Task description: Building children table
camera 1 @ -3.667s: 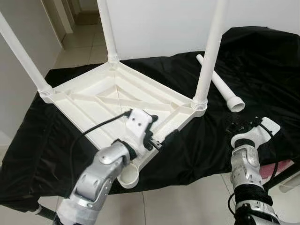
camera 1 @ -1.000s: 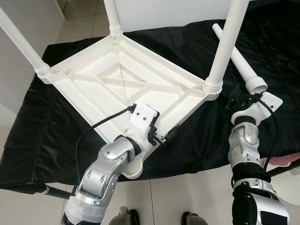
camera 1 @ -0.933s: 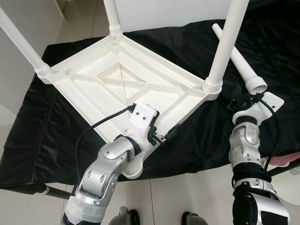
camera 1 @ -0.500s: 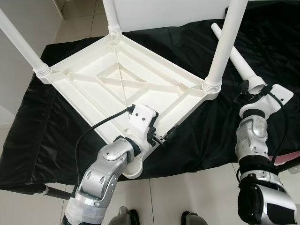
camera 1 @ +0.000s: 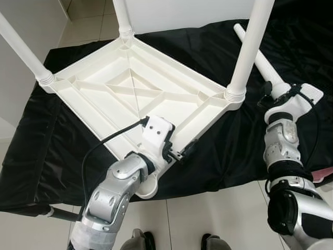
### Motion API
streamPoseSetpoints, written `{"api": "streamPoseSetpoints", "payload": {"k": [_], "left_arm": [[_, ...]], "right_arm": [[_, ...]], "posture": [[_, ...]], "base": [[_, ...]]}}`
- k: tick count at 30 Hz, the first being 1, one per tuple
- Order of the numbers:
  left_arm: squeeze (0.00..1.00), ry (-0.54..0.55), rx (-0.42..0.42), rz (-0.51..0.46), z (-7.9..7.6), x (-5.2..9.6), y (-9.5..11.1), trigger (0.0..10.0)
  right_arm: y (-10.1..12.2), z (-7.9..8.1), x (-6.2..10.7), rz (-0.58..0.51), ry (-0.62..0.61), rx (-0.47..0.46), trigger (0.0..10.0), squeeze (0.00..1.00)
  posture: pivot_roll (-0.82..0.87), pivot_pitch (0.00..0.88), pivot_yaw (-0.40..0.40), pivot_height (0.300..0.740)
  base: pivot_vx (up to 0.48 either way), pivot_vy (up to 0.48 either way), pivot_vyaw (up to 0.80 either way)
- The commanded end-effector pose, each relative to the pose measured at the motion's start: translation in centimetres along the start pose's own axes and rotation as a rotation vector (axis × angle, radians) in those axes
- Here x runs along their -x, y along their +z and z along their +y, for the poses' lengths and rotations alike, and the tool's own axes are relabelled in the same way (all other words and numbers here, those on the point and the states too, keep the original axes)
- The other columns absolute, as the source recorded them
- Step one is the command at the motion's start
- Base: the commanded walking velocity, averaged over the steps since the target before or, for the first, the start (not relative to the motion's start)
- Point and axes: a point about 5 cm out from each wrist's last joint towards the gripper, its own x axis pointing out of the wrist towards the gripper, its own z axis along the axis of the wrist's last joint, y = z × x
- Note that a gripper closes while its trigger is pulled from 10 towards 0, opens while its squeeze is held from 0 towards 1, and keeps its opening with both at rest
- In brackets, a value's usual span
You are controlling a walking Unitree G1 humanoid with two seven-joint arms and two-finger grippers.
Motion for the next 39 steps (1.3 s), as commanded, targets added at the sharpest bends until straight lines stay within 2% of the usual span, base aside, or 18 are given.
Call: {"api": "streamPoseSetpoints", "payload": {"k": [1, 12, 17, 23, 24, 25, 26, 27, 28, 29, 34, 39], "left_arm": [[0.00, 0.086, -0.003, 0.023, 0.5, 0.5, -0.3, 10.0], [0.00, 0.096, -0.004, 0.031, 0.6, 0.8, -0.2, 10.0], [0.00, 0.094, -0.001, 0.035, 0.6, 0.8, -0.2, 10.0], [0.00, 0.095, -0.002, 0.037, 0.6, 0.8, -0.1, 10.0], [0.00, 0.095, -0.002, 0.038, 0.6, 0.9, -0.1, 10.0], [0.00, 0.097, -0.003, 0.038, 0.7, 0.9, -0.1, 10.0], [0.00, 0.097, -0.003, 0.038, 0.7, 0.9, -0.1, 10.0], [0.00, 0.097, -0.003, 0.039, 0.7, 0.8, -0.1, 10.0], [0.00, 0.097, -0.003, 0.039, 0.7, 0.8, -0.1, 10.0], [0.00, 0.099, -0.004, 0.039, 0.7, 0.8, 0.0, 10.0], [0.00, 0.101, -0.007, 0.035, 0.7, 0.8, 0.1, 10.0], [0.00, 0.106, -0.012, 0.033, 0.8, 0.8, 0.2, 10.0]], "right_arm": [[-0.8, 0.4, 0.3, 0.025, 0.008, -0.019, 10.0, 0.00], [-1.9, 0.4, 0.8, 0.049, 0.007, -0.057, 10.0, 0.00], [-0.9, 0.8, -0.5, 0.083, 0.081, -0.056, 10.0, 0.00], [-0.2, 1.1, -1.3, 0.097, 0.126, -0.032, 10.0, 0.00], [0.0, 1.3, -1.5, 0.106, 0.142, -0.030, 6.7, 0.00], [0.2, 1.6, -1.8, 0.117, 0.164, -0.026, 4.0, 0.00], [0.2, 1.6, -1.8, 0.117, 0.164, -0.026, 4.0, 0.00], [0.4, 1.8, -2.0, 0.128, 0.177, -0.026, 0.6, 0.00], [0.4, 1.8, -2.0, 0.128, 0.177, -0.026, 0.6, 0.00], [0.3, 2.3, -2.3, 0.164, 0.207, -0.018, 0.0, 0.00], [0.0, 3.1, -2.5, 0.232, 0.255, -0.038, 0.0, 0.00], [-0.1, 3.0, -2.6, 0.265, 0.224, -0.083, 0.0, 0.00]], "posture": [[0.06, 0.244, 0.142, 0.740], [0.07, 0.246, 0.146, 0.740], [0.07, 0.247, 0.147, 0.740], [0.07, 0.253, 0.146, 0.740], [0.07, 0.255, 0.147, 0.740], [0.08, 0.255, 0.147, 0.740], [0.08, 0.255, 0.147, 0.740], [0.08, 0.254, 0.145, 0.740], [0.08, 0.254, 0.145, 0.740], [0.08, 0.248, 0.145, 0.740], [0.08, 0.244, 0.142, 0.740], [0.09, 0.241, 0.141, 0.740]], "base": [[0.000, 0.000, 0.00], [0.000, 0.000, 0.00], [0.000, 0.000, 0.00], [0.000, 0.000, 0.00], [0.000, 0.000, 0.00], [0.000, 0.000, 0.00], [0.000, 0.000, 0.00], [0.000, 0.000, 0.00], [0.000, 0.000, 0.00], [0.000, 0.000, 0.00], [0.000, 0.000, 0.00], [0.000, 0.000, 0.00]]}}
